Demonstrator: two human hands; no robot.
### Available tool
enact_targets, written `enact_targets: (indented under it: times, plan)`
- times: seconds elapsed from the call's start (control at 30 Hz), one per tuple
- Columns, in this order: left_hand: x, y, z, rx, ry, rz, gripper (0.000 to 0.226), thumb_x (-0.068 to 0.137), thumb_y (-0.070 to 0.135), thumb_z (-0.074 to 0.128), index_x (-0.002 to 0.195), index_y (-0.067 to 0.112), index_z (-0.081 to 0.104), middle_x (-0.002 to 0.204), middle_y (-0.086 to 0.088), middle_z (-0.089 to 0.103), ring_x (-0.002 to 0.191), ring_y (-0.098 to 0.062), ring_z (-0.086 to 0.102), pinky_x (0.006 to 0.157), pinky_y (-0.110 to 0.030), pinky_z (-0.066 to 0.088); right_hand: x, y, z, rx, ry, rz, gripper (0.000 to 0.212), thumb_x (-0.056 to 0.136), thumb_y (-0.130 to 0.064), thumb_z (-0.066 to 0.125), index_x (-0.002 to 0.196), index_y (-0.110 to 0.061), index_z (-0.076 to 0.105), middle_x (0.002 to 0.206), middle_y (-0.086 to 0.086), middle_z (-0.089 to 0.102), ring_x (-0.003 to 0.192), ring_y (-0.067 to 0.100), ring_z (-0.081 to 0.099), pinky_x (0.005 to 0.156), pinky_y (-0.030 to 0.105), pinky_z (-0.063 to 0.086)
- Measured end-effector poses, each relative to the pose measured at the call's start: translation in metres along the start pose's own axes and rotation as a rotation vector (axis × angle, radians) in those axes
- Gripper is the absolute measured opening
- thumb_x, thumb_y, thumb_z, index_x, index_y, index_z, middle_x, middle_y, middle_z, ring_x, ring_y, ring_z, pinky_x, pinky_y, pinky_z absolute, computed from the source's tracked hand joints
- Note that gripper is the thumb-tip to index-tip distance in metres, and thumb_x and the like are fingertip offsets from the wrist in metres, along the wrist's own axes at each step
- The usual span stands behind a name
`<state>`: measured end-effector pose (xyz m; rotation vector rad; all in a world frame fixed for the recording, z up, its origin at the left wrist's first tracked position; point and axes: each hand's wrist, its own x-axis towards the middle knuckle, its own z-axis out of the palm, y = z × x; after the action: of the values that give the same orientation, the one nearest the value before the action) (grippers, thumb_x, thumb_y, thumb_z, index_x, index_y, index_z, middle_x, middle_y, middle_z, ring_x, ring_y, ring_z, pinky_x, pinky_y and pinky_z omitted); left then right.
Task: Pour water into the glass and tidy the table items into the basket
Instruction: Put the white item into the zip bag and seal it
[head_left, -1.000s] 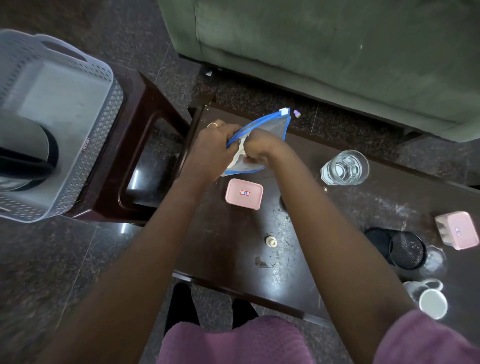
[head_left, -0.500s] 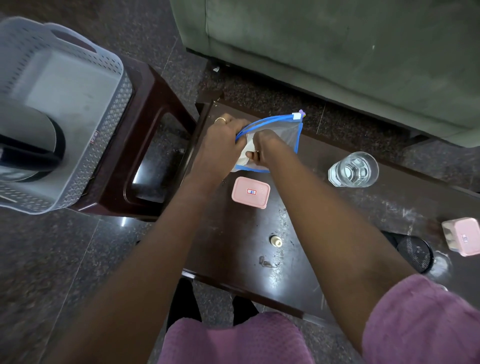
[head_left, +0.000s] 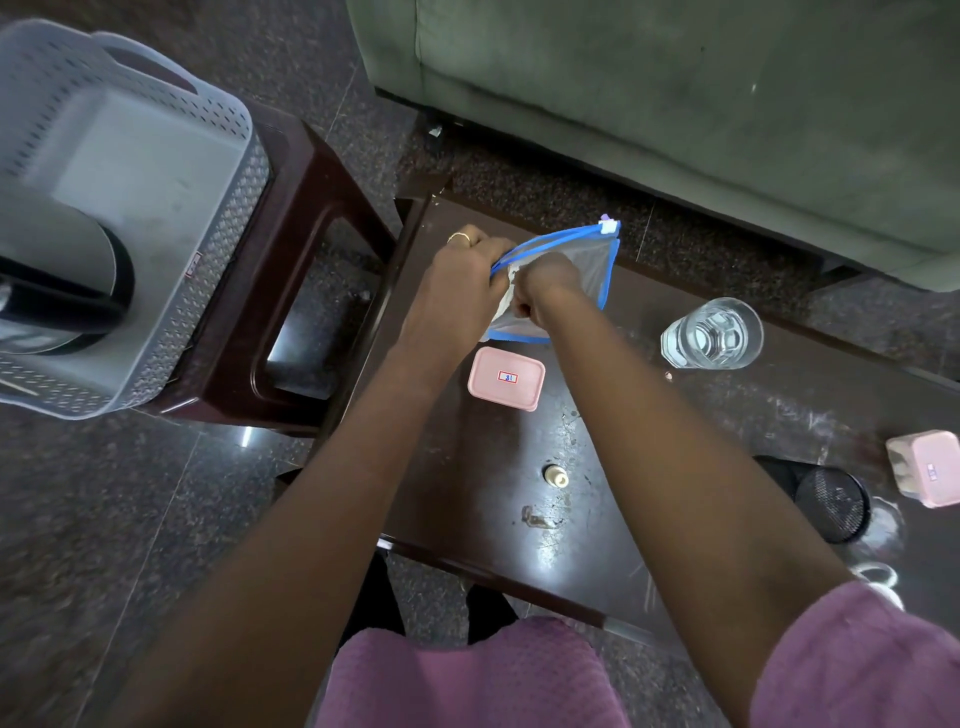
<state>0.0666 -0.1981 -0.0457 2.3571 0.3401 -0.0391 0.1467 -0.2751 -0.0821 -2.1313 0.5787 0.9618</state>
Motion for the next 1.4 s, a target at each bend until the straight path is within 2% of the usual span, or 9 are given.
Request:
enact_targets:
  times: [0.07, 0.13, 0.27, 0.37, 0.7, 0.9, 1.13, 1.3, 1.4]
  plan:
    - [0.0, 0.002, 0.001, 0.01, -0.002, -0.016, 0.029, 0.089, 0.009, 0.051, 0.115, 0.009, 0.062, 0.111, -0.017, 0.056, 0.096, -0.032, 0.058, 0.09, -0.043, 0.049, -0.001, 0.003, -0.003, -0.049, 0.106, -0.135, 0.029, 0.094, -0.006, 0.04, 0.068, -0.014, 0.05, 0.082, 0.007, 0.062, 0.061, 0.018, 0.055, 0.045, 0.019, 0.047]
    - [0.0, 0.004, 0.002, 0.02, -0.002, -0.033, 0.029, 0.088, 0.008, 0.05, 0.115, 0.008, 0.062, 0.111, -0.018, 0.055, 0.096, -0.033, 0.058, 0.089, -0.043, 0.048, -0.008, 0.006, -0.009, -0.153, 0.241, -0.267, 0.028, 0.096, -0.009, 0.037, 0.072, -0.016, 0.051, 0.098, 0.008, 0.062, 0.082, 0.021, 0.058, 0.069, 0.027, 0.045]
    - [0.002, 0.008, 0.001, 0.041, 0.02, -0.058, 0.029, 0.089, 0.007, 0.049, 0.115, 0.008, 0.062, 0.111, -0.02, 0.055, 0.095, -0.033, 0.058, 0.089, -0.042, 0.047, -0.026, 0.008, -0.023, -0.535, 0.358, -0.502, 0.026, 0.094, -0.007, 0.04, 0.107, -0.005, 0.062, 0.114, 0.014, 0.063, 0.104, 0.03, 0.06, 0.075, 0.032, 0.043]
    - [0.005, 0.011, 0.0, 0.056, 0.019, -0.077, 0.03, 0.088, 0.006, 0.048, 0.116, 0.008, 0.061, 0.113, -0.02, 0.054, 0.095, -0.032, 0.058, 0.088, -0.04, 0.047, -0.037, 0.014, -0.031, -0.679, 0.354, -0.61, 0.027, 0.089, -0.005, 0.045, 0.109, -0.008, 0.064, 0.116, 0.016, 0.06, 0.105, 0.035, 0.059, 0.072, 0.034, 0.042]
    - [0.012, 0.028, -0.001, 0.143, 0.046, -0.032, 0.031, 0.087, 0.008, 0.047, 0.113, 0.009, 0.064, 0.117, -0.019, 0.055, 0.102, -0.031, 0.056, 0.091, -0.041, 0.045, -0.07, 0.038, -0.092, -0.16, 0.549, -1.173, 0.015, 0.063, 0.0, 0.056, 0.073, 0.001, 0.067, 0.098, 0.011, 0.07, 0.099, 0.025, 0.061, 0.088, 0.03, 0.036]
    - [0.007, 0.049, 0.01, 0.107, 0.035, 0.014, 0.033, 0.087, 0.007, 0.048, 0.115, 0.014, 0.064, 0.117, -0.016, 0.056, 0.099, -0.03, 0.058, 0.09, -0.037, 0.048, -0.062, 0.062, -0.124, 0.572, 0.304, -0.863, 0.031, 0.072, 0.004, 0.057, 0.076, -0.026, 0.062, 0.083, 0.014, 0.069, 0.078, 0.02, 0.064, 0.073, 0.036, 0.051]
    - [0.008, 0.069, 0.028, 0.098, -0.005, 0.036, 0.029, 0.087, 0.01, 0.051, 0.112, 0.016, 0.066, 0.116, -0.014, 0.057, 0.098, -0.029, 0.059, 0.088, -0.038, 0.049, -0.056, 0.104, -0.149, 1.011, 0.228, -0.654, 0.043, 0.067, 0.02, 0.045, 0.056, -0.013, 0.07, 0.061, -0.002, 0.069, 0.065, 0.017, 0.065, 0.059, 0.024, 0.051]
    - [0.014, 0.084, 0.044, 0.084, -0.028, 0.061, 0.03, 0.086, 0.009, 0.049, 0.108, 0.016, 0.068, 0.111, -0.018, 0.059, 0.1, -0.029, 0.058, 0.086, -0.037, 0.048, -0.05, 0.138, -0.168, 1.34, 0.058, -0.415, 0.047, 0.084, -0.008, 0.034, 0.05, -0.013, 0.066, 0.056, 0.001, 0.065, 0.047, 0.014, 0.045, 0.041, 0.015, 0.031]
    - [0.014, 0.09, 0.052, 0.091, -0.036, 0.065, 0.03, 0.086, 0.011, 0.049, 0.109, 0.017, 0.067, 0.111, -0.017, 0.061, 0.1, -0.028, 0.058, 0.085, -0.036, 0.046, -0.048, 0.159, -0.179, 1.311, 0.086, -0.369, 0.039, 0.089, -0.019, 0.05, 0.055, -0.014, 0.068, 0.059, 0.001, 0.066, 0.046, 0.014, 0.054, 0.044, 0.018, 0.042]
